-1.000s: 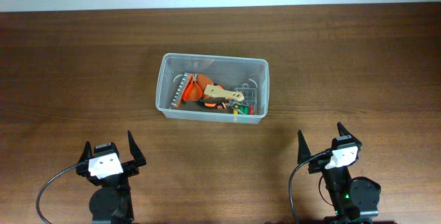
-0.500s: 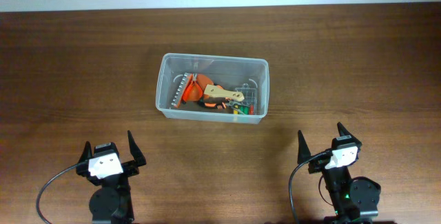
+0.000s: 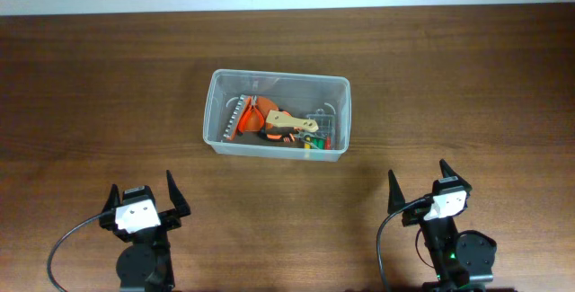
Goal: Pack container
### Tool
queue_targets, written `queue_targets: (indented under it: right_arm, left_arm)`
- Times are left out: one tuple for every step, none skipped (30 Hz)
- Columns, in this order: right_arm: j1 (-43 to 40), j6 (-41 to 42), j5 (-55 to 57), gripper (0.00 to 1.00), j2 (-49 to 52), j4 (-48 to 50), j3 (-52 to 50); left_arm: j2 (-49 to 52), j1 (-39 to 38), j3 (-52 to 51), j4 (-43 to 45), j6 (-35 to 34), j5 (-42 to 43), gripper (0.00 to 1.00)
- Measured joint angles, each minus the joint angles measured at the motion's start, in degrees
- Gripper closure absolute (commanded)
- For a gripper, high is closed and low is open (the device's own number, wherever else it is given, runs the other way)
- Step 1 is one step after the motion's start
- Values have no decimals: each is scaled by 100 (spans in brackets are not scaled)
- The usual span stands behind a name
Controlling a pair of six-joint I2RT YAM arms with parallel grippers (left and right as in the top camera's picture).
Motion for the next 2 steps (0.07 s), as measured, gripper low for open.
queue_targets:
  right_arm:
    - [0,0,0,1,0,-2,0]
    - [0,2,0,1,0,-2,0]
  left_arm:
    - [0,0,0,0,0,0,1]
    - [0,0,0,0,0,0,1]
